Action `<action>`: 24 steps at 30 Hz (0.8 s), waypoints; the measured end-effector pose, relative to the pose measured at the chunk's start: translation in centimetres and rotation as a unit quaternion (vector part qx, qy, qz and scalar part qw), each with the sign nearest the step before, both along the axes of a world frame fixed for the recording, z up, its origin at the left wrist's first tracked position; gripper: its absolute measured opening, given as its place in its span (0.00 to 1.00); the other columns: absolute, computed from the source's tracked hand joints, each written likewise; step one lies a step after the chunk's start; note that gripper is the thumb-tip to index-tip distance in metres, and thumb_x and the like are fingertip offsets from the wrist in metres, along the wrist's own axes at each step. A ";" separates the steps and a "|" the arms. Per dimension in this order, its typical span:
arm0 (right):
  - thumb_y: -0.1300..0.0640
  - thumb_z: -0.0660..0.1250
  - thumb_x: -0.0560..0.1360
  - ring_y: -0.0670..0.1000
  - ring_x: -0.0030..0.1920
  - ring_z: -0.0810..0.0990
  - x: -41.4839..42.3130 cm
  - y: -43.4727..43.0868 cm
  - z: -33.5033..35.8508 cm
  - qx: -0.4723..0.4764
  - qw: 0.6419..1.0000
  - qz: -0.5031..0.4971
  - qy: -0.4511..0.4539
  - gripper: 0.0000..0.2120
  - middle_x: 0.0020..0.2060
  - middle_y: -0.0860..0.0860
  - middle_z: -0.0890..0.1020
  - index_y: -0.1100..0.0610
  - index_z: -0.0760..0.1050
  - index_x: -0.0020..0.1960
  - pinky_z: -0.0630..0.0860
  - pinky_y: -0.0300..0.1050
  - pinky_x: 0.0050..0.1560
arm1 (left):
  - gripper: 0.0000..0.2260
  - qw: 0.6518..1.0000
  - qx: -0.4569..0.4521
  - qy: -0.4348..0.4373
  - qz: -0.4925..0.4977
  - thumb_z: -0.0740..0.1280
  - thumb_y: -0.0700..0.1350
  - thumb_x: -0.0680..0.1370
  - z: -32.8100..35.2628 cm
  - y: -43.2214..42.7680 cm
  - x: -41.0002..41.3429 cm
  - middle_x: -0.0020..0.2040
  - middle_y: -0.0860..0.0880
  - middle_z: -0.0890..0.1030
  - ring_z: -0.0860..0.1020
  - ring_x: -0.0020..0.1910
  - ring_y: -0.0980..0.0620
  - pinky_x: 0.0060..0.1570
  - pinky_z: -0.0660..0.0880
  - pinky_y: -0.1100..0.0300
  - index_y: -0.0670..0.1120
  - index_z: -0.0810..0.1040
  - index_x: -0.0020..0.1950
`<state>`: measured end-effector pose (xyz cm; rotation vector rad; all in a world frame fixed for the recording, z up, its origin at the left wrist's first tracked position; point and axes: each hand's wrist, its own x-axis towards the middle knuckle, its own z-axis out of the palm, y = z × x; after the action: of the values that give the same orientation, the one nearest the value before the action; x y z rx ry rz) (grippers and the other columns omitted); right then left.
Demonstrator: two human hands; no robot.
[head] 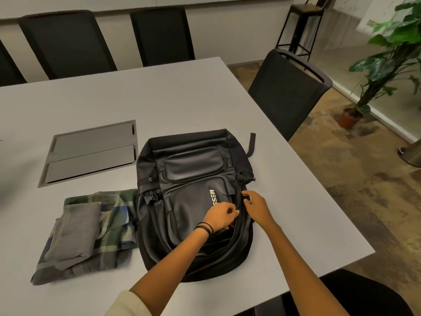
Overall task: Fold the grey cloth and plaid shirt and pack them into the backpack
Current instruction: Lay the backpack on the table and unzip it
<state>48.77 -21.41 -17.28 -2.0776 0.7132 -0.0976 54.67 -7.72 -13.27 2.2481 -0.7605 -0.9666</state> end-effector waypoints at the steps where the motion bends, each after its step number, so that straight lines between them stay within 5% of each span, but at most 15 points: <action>1: 0.67 0.59 0.77 0.56 0.60 0.75 0.4 0.0 -0.1 -0.005 1.000 -0.003 0.004 0.15 0.60 0.59 0.77 0.64 0.72 0.63 0.68 0.39 0.58 | 0.15 1.000 0.002 -0.005 -0.004 0.59 0.48 0.80 0.0 0.0 0.0 0.30 0.52 0.74 0.80 0.32 0.48 0.38 0.78 0.57 0.48 0.65 0.32; 11: 0.67 0.63 0.75 0.60 0.58 0.76 3.8 -1.1 -0.4 0.050 0.995 -0.061 0.067 0.14 0.57 0.62 0.78 0.64 0.72 0.61 0.71 0.47 0.59 | 0.15 1.000 -0.001 -0.027 -0.011 0.58 0.49 0.80 0.0 0.2 -0.3 0.30 0.52 0.74 0.82 0.35 0.46 0.36 0.76 0.58 0.49 0.65 0.33; 17: 0.66 0.63 0.76 0.53 0.38 0.72 5.0 -1.8 0.1 0.172 0.970 -0.092 0.145 0.08 0.48 0.58 0.73 0.58 0.71 0.55 0.69 0.39 0.32 | 0.13 1.000 -0.008 -0.018 -0.008 0.58 0.51 0.79 -0.3 0.4 -0.3 0.33 0.50 0.77 0.82 0.36 0.46 0.43 0.79 0.53 0.49 0.68 0.35; 24: 0.66 0.61 0.77 0.49 0.31 0.69 4.1 -2.0 0.5 0.142 0.978 -0.048 0.142 0.11 0.33 0.54 0.73 0.61 0.74 0.37 0.67 0.38 0.30 | 0.13 1.000 -0.014 -0.013 -0.012 0.60 0.51 0.79 -0.6 0.3 -0.2 0.29 0.54 0.76 0.78 0.29 0.50 0.38 0.77 0.61 0.49 0.72 0.37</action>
<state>52.85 -23.38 -16.82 -1.8007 0.9429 0.2399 54.43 -7.39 -13.88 2.2359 -0.8088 -0.9348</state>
